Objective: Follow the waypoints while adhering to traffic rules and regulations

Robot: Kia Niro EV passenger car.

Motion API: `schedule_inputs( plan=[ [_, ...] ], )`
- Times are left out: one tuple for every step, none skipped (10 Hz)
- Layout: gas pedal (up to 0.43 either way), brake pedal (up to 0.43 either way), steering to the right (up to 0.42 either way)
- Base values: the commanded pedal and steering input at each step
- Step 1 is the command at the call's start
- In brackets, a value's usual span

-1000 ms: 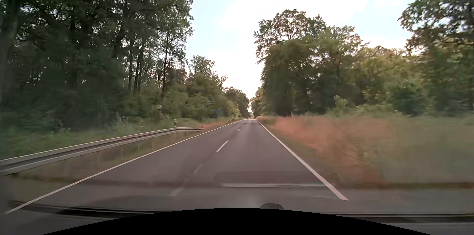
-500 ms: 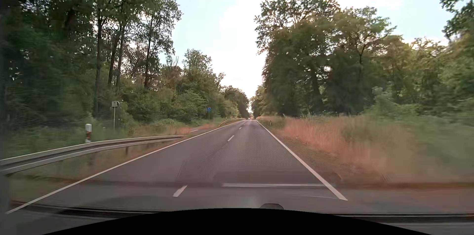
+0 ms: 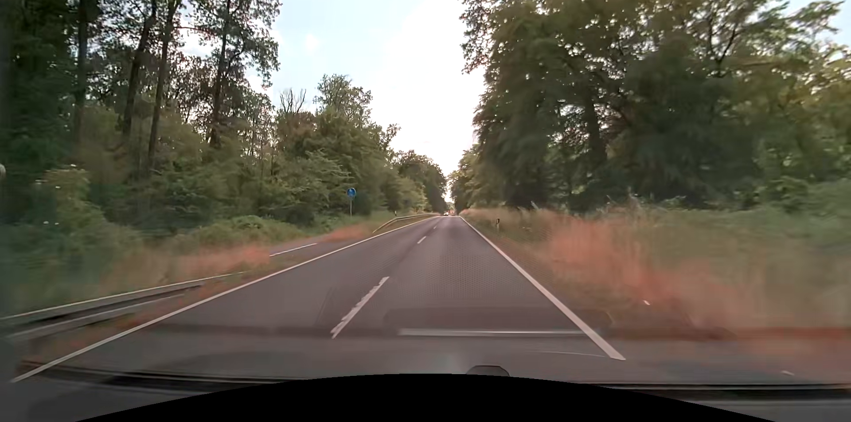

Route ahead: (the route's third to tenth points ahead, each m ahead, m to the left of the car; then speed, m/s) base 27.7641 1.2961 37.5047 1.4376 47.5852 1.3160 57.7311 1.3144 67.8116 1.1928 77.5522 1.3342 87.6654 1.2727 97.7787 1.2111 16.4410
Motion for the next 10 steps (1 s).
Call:
schedule_inputs(
  plan=[
    [0.098,0.0,-0.003],
    [0.098,0.0,-0.003],
    [0.098,0.0,-0.002],
    [0.098,0.0,-0.002],
    [0.098,0.0,-0.002],
    [0.098,0.0,-0.002],
    [0.098,0.0,-0.002],
    [0.098,0.0,-0.002],
    [0.098,0.0,-0.002],
    [0.098,0.0,-0.002]
  ],
)
